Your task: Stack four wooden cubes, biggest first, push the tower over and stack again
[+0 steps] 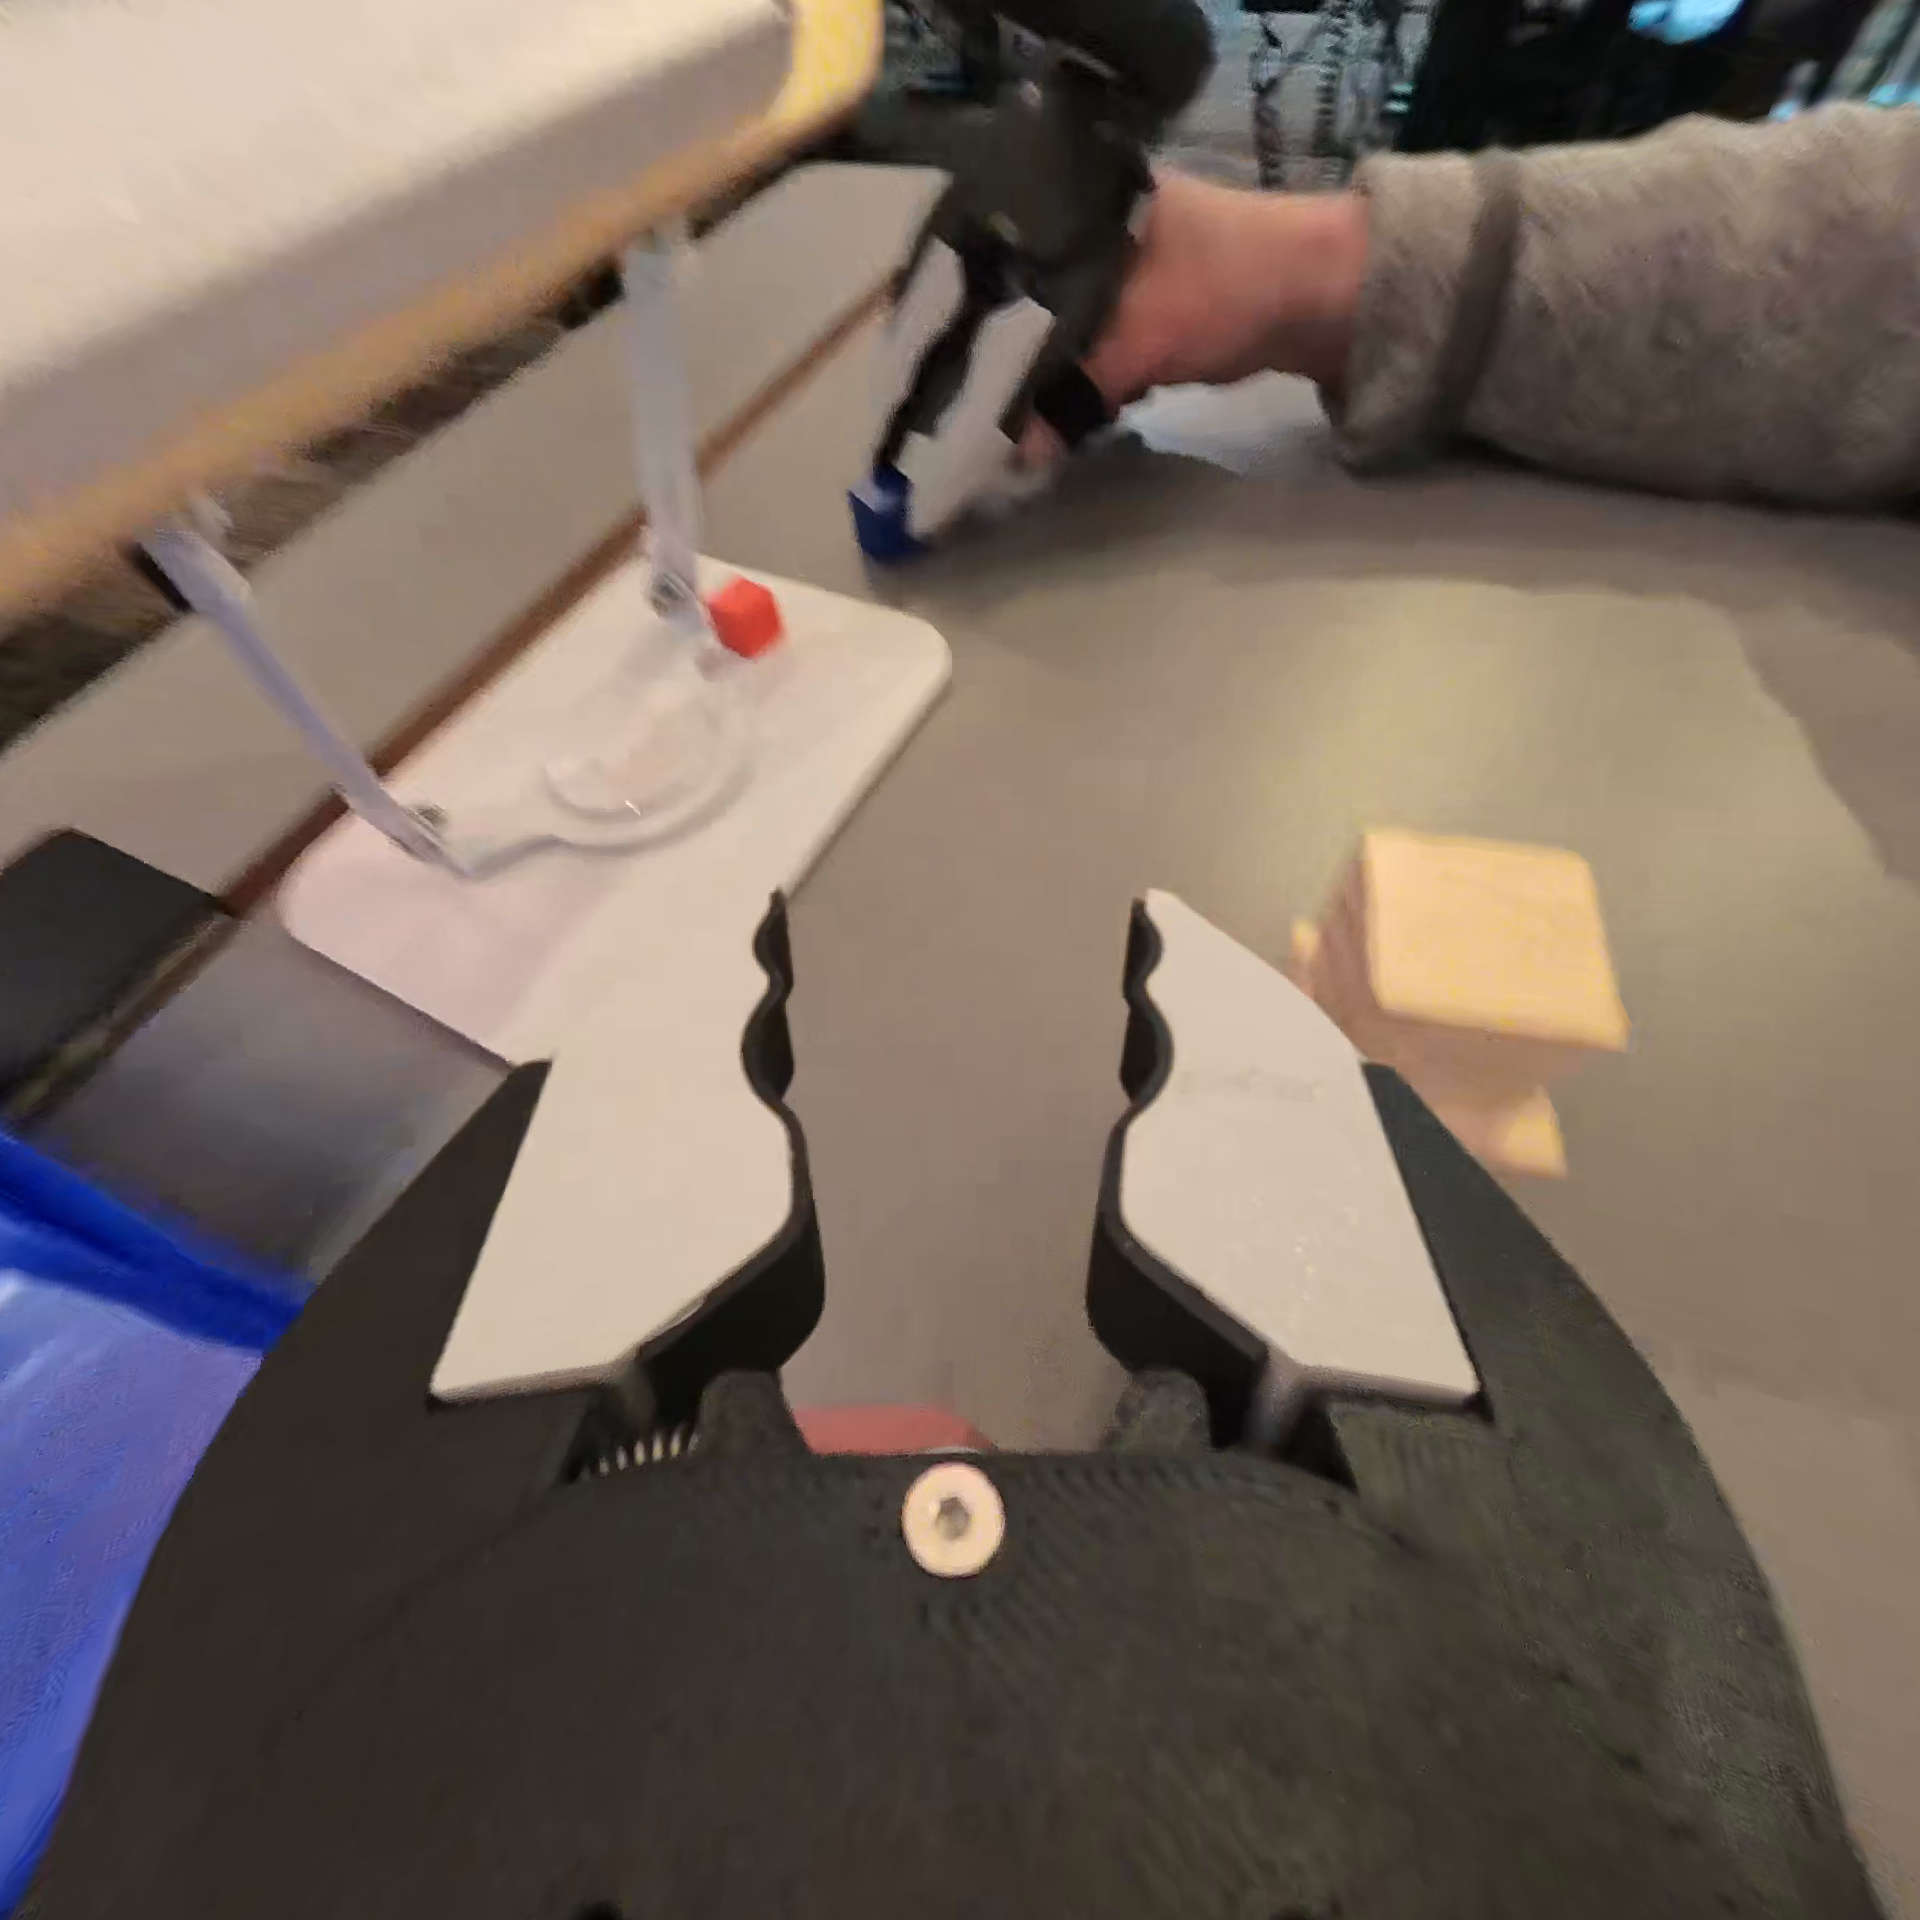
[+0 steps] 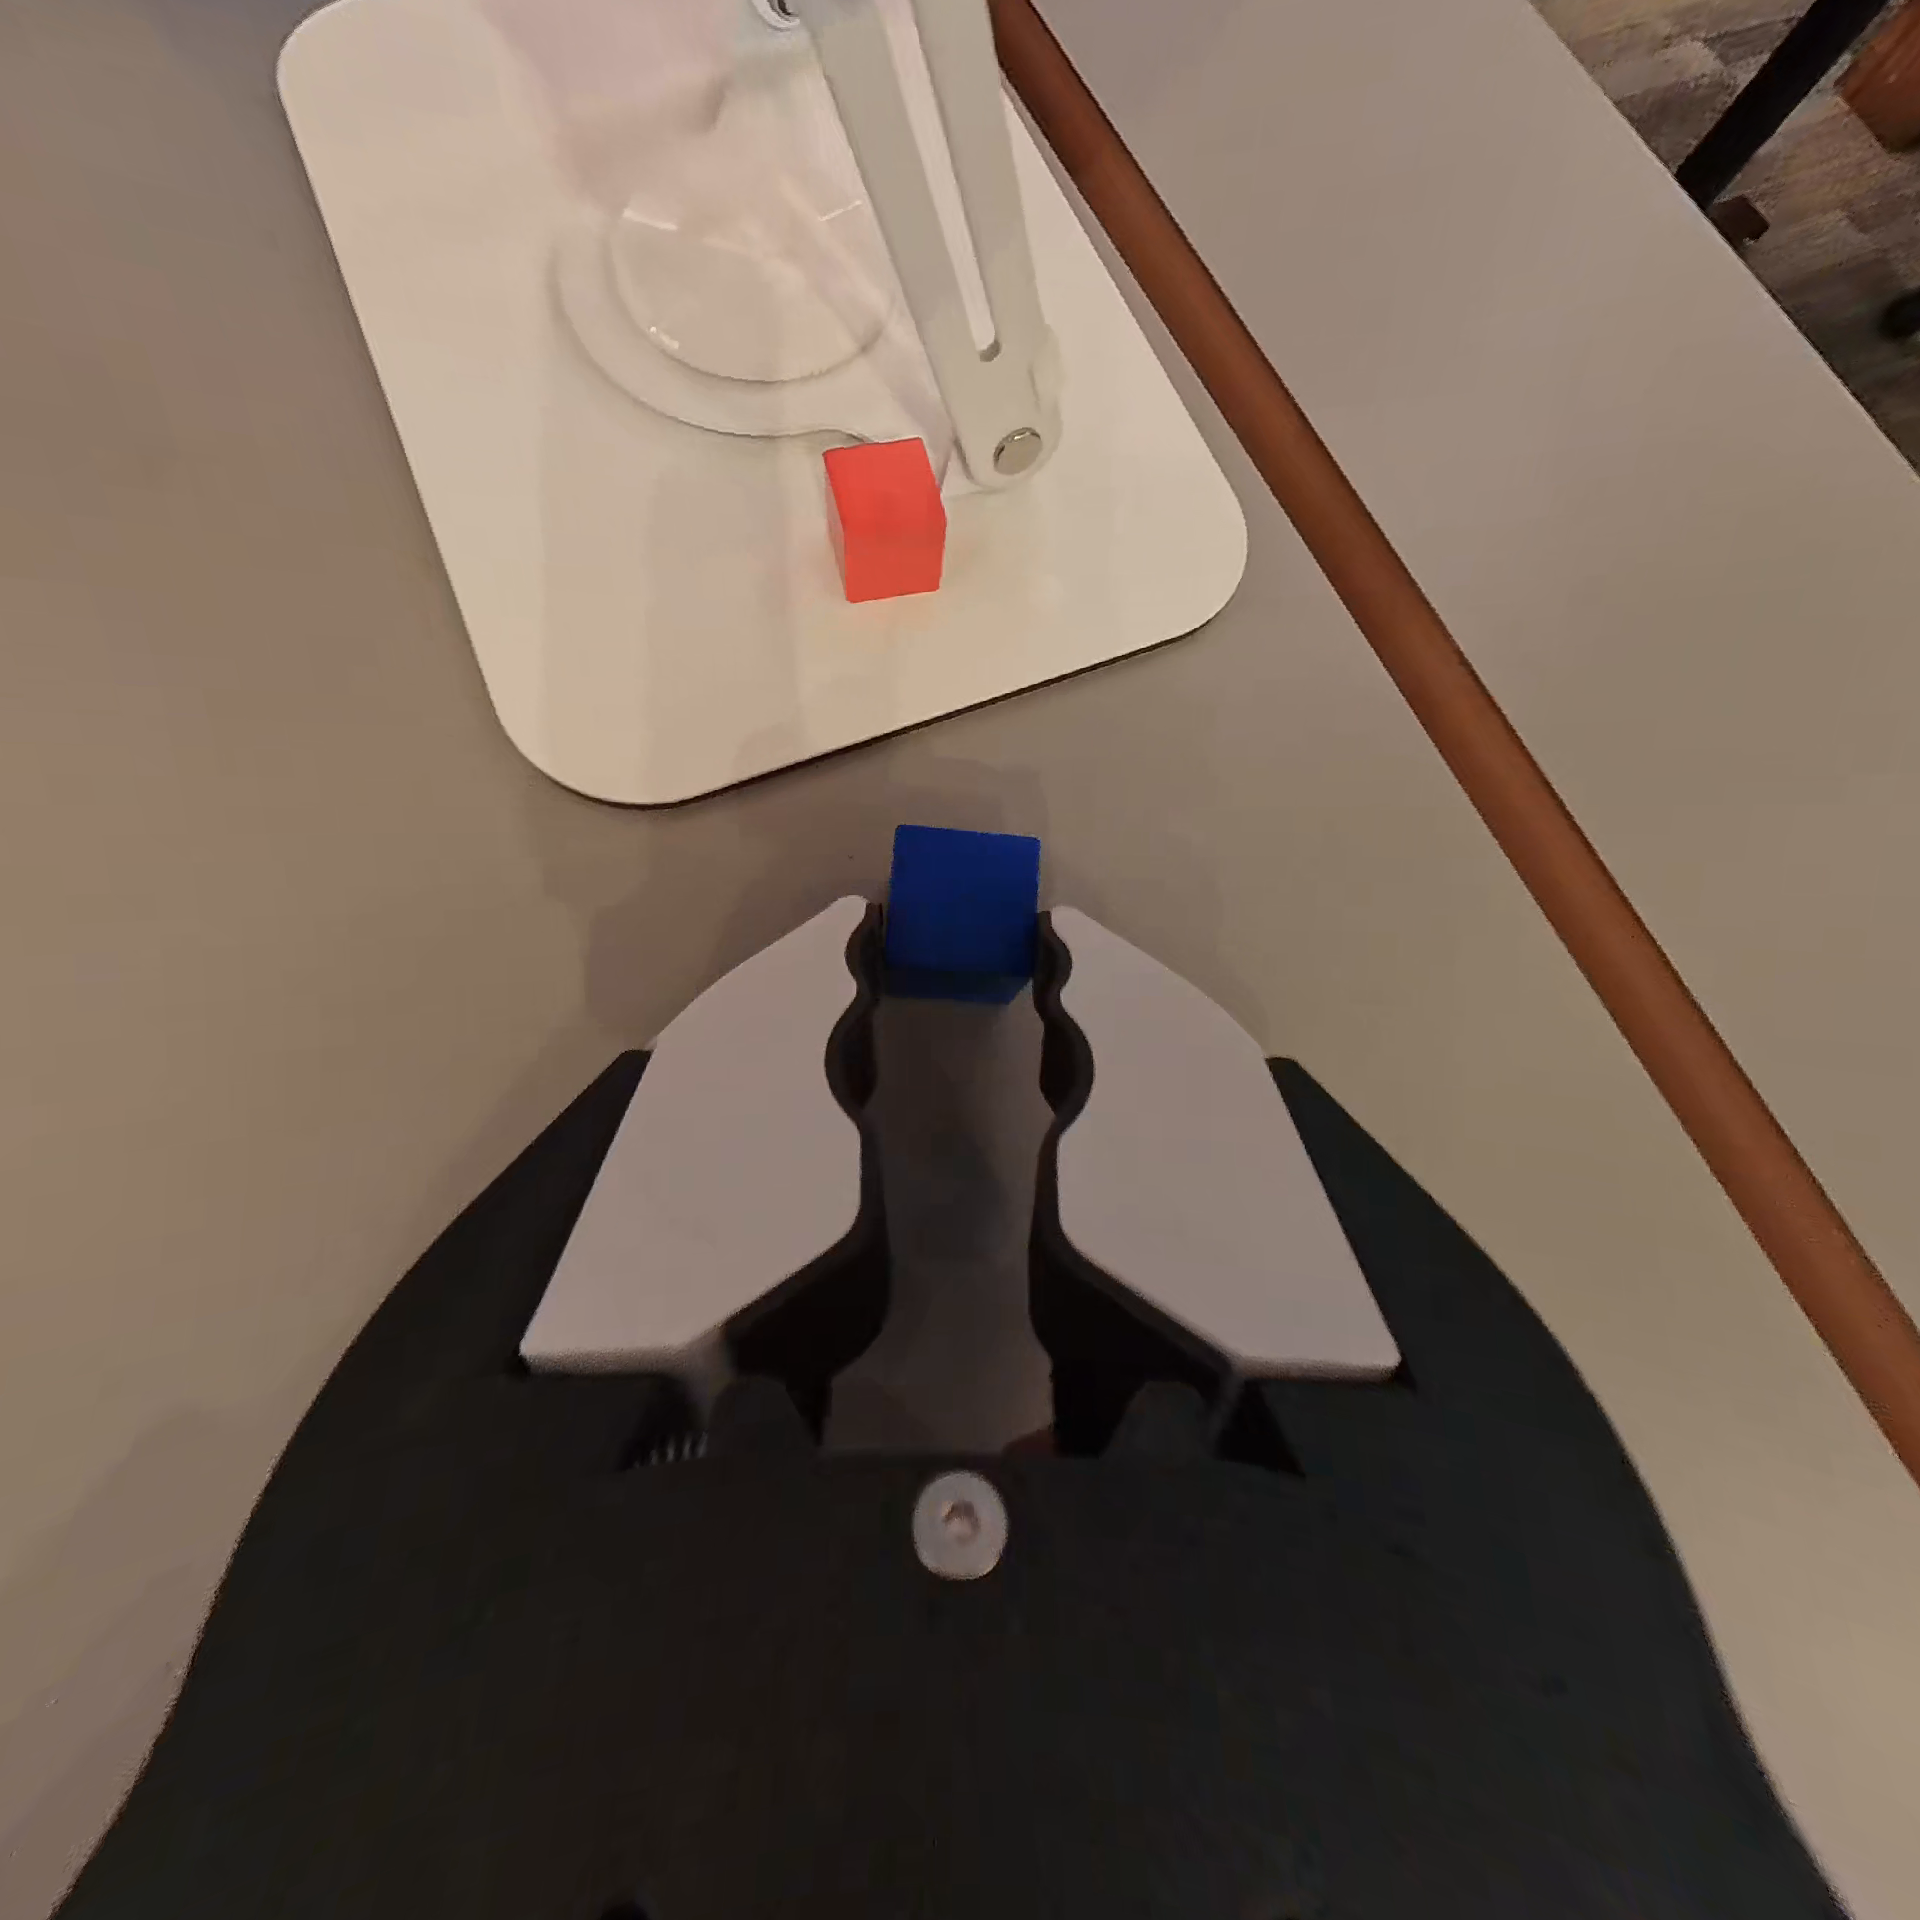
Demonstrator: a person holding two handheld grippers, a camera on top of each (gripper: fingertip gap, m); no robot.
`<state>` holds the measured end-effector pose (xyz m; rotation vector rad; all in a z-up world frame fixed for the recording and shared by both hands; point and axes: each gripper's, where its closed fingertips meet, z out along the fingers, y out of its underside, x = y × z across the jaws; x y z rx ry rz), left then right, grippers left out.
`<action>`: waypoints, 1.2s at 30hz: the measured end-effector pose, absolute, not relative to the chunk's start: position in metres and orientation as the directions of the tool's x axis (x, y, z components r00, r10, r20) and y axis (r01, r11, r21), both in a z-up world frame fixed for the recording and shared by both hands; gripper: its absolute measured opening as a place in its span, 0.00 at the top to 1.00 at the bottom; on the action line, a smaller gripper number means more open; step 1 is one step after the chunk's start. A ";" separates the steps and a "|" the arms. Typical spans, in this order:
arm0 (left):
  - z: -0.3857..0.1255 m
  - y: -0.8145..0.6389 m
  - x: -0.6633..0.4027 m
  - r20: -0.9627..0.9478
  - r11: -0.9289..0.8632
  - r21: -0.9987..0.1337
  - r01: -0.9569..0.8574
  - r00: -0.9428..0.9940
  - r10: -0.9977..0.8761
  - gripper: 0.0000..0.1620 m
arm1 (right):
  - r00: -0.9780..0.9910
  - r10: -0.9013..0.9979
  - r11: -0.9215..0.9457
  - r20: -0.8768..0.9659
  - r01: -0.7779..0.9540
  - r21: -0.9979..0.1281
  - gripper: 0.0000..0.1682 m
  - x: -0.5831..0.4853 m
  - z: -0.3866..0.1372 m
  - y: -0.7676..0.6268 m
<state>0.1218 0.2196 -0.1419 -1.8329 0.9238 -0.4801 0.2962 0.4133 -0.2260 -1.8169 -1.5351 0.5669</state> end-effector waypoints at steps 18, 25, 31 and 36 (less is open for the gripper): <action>-0.212 0.403 0.221 -0.331 -0.405 -0.678 -0.614 0.747 -0.577 0.60 | 0.153 0.982 -0.013 0.112 0.643 -0.766 0.83 0.293 -0.225 0.403; -0.210 0.412 0.223 -0.430 -0.337 -0.667 -0.664 0.713 -0.553 0.61 | 0.146 0.983 -0.006 0.115 0.643 -0.765 0.83 0.293 -0.225 0.403; -0.214 0.410 0.230 -0.553 -0.156 -0.607 -0.780 0.555 -0.622 0.73 | 0.144 0.982 0.000 0.122 0.644 -0.765 0.83 0.292 -0.225 0.403; -0.216 0.409 0.232 -0.640 0.018 -0.515 -0.857 0.371 -0.673 0.79 | 0.142 0.982 0.002 0.123 0.644 -0.765 0.83 0.292 -0.225 0.403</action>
